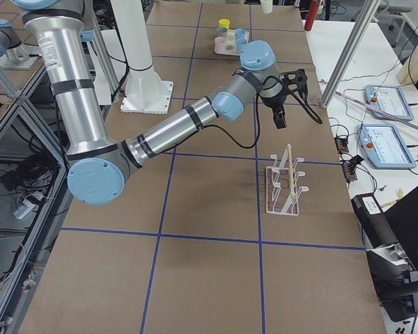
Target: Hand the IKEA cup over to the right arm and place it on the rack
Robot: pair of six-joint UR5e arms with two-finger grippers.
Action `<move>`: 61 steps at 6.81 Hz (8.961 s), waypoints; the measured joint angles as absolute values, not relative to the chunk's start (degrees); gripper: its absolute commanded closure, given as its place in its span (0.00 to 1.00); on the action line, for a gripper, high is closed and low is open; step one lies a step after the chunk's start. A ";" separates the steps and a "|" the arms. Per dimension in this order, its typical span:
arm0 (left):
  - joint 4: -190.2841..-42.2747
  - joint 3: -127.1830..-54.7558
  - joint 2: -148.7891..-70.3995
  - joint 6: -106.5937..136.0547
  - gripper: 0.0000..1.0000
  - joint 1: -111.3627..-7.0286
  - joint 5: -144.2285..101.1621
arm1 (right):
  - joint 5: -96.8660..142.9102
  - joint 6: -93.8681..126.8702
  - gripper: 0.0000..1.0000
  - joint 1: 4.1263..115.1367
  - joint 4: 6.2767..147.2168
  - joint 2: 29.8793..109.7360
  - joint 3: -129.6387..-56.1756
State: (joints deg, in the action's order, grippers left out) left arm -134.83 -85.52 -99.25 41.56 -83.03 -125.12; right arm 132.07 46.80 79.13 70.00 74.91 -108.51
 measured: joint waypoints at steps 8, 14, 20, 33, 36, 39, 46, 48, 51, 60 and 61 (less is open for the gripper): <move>-164.30 -91.95 -106.11 115.63 1.00 -64.28 -107.10 | 110.41 96.56 0.01 60.84 47.70 68.32 -108.03; -179.28 -85.08 -119.76 142.98 1.00 -46.45 -85.80 | 91.19 108.98 0.01 43.29 37.61 60.98 -106.51; -182.29 -82.02 -127.55 151.98 1.00 -36.71 -73.56 | 84.80 113.60 0.01 38.65 28.69 60.19 -103.38; -181.67 -82.24 -129.98 151.34 1.00 -30.33 -73.21 | 83.51 113.64 0.01 38.28 28.43 58.16 -100.87; -181.67 -82.48 -130.28 151.35 1.00 -29.88 -73.21 | 83.50 113.64 0.01 38.24 28.39 58.01 -100.34; -182.00 -82.60 -130.16 151.35 1.00 -29.40 -73.23 | 83.44 113.74 0.01 38.33 28.39 57.93 -100.29; -182.75 -83.03 -129.85 149.69 0.00 -29.36 -73.39 | 83.41 116.00 1.00 38.54 28.38 58.00 -100.23; -182.80 -83.05 -129.76 147.17 0.00 -29.41 -73.39 | 82.86 115.82 1.00 39.19 28.39 58.26 -100.25; -182.79 -83.73 -129.73 144.47 0.00 -29.56 -73.81 | 81.73 110.67 1.00 42.59 28.86 59.43 -100.28; -149.91 -98.74 -127.23 108.68 0.00 -30.13 -73.94 | 49.41 59.17 1.00 53.74 53.47 86.56 -107.42; -145.65 -102.02 -125.42 105.57 0.00 -30.18 -73.94 | 47.10 56.09 1.00 53.68 53.69 88.90 -107.27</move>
State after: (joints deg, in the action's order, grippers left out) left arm -145.65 -102.02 -125.42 105.57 -30.18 -73.94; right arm 47.10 56.09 53.68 53.69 88.90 -107.27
